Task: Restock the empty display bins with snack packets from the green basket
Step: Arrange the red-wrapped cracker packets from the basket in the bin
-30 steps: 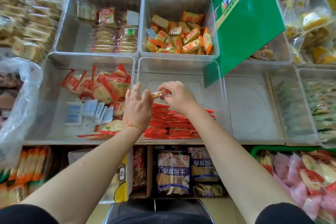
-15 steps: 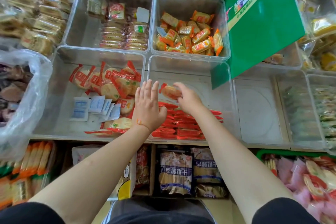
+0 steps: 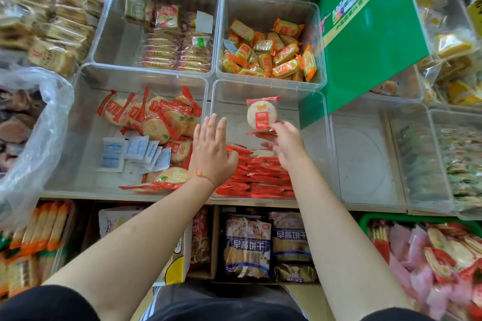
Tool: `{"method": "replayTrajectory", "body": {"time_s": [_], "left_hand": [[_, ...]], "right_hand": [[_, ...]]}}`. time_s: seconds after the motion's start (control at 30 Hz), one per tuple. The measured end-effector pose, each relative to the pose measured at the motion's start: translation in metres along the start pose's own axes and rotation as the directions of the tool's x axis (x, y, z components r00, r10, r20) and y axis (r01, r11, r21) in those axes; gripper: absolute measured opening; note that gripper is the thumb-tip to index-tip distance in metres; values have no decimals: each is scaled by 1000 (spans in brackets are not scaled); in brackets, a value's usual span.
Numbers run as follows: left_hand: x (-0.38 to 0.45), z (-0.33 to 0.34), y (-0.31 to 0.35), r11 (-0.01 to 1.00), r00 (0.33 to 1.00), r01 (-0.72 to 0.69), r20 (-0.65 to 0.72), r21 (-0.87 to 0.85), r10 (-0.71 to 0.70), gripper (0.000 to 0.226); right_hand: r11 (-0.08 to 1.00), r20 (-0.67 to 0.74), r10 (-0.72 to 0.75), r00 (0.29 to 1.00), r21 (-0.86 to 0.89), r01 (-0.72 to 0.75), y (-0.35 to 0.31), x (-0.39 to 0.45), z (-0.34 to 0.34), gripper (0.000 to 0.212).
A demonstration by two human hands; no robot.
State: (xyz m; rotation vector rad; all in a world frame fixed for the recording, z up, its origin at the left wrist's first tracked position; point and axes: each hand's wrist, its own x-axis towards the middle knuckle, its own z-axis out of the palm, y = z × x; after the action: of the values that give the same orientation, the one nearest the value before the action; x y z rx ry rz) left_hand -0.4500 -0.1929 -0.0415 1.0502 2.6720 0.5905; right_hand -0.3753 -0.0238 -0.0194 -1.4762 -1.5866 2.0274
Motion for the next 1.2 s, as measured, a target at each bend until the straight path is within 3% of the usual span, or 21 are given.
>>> {"method": "replayTrajectory", "body": {"time_s": [0.1,0.2,0.4,0.53,0.73,0.9,1.07,1.2], "left_hand": [[0,-1,2,1000,1000,-1,-4,-18,1,74],[0,-2,2,1000,1000,2,0,-17,-2,74],[3,-5,-2,997,1000,-4,22,-78,6,63],[-3,-6,-22,1000,1000,14,3,-1,-14,65],[-7,-4,-23,996,996,89,11,12,-89,67],[-9,-4,-22,998,998,67,-10,14,-67,65],[-8,-4,-20,997,997,71,-2,6,-71,65],[-7,-5,-20,997,997,71,0,6,-71,68]], "right_hand": [[936,299,-106,948,353,-6,-10,-24,-19,26],[927,490,-148,859,372,-52,-10,-31,-19,27],[992,132,-24,991,127,7,-11,-21,-1,20],[955,-66,-127,990,-277,104,-8,-10,-8,31],[777,31,-275,961,-581,242,-1,3,10,23],[516,123,-368,922,-798,312,14,9,33,23],[284,352,-37,935,-894,348,18,10,45,54],[310,394,93,914,-884,350,18,19,53,52]]}}
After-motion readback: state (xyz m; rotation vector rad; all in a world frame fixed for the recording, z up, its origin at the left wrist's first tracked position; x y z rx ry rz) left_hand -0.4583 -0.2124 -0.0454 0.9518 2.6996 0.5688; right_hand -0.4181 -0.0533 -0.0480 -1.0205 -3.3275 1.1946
